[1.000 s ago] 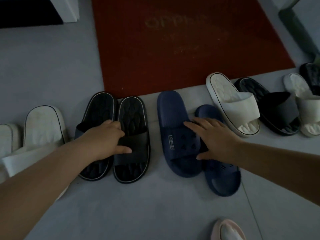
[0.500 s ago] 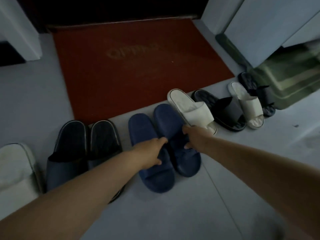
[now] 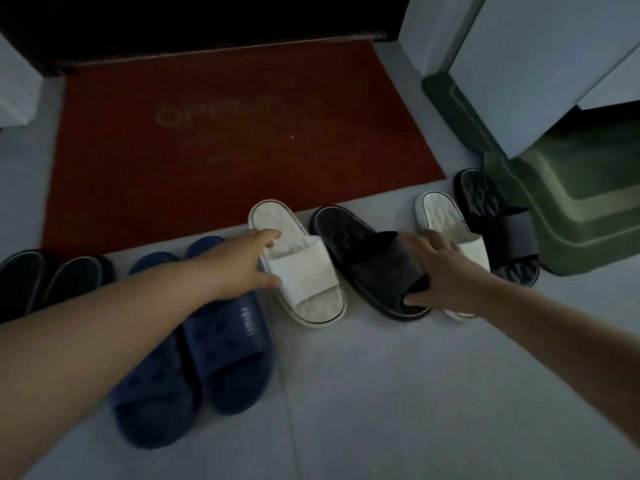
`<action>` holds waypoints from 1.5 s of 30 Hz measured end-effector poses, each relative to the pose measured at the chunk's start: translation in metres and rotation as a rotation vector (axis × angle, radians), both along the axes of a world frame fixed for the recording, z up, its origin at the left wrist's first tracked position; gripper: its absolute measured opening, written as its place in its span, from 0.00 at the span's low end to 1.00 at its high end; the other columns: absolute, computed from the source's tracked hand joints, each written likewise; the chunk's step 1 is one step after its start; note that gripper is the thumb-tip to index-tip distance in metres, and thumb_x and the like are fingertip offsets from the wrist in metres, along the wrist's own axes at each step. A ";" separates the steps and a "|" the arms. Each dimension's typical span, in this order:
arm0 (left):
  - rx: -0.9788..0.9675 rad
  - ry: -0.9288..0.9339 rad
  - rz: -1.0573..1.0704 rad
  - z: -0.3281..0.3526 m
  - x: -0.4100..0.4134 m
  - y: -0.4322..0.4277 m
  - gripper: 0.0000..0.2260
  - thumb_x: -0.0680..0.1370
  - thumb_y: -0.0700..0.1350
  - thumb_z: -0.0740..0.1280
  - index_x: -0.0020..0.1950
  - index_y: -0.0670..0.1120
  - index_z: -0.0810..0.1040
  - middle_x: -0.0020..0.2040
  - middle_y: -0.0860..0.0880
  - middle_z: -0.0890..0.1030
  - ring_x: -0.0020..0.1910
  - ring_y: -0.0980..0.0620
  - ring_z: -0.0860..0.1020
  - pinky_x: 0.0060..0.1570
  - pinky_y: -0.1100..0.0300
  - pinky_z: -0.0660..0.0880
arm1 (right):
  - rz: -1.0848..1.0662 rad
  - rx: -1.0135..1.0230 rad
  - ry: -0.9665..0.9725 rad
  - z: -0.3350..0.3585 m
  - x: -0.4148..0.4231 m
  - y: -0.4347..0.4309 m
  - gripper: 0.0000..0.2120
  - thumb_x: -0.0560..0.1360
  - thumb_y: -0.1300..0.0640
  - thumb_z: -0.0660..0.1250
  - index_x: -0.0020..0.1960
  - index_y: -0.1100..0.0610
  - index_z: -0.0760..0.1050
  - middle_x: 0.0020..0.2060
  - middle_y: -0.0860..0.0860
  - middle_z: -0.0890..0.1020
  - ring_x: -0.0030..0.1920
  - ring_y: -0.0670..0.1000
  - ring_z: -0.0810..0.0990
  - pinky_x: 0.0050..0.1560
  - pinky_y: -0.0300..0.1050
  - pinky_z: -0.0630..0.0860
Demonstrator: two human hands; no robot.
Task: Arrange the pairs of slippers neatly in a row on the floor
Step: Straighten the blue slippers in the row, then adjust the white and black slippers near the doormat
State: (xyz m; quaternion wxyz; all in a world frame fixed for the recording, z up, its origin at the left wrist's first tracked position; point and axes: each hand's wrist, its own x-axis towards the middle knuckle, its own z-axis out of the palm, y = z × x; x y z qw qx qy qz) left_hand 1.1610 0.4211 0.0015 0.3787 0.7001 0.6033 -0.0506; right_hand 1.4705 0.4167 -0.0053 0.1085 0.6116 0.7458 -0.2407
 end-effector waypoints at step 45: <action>0.161 0.374 0.110 -0.058 0.142 0.029 0.24 0.73 0.64 0.59 0.64 0.54 0.64 0.72 0.46 0.59 0.71 0.37 0.56 0.70 0.34 0.45 | -0.008 0.179 -0.046 -0.039 0.135 0.047 0.46 0.63 0.50 0.76 0.73 0.47 0.52 0.76 0.49 0.50 0.68 0.61 0.65 0.64 0.57 0.66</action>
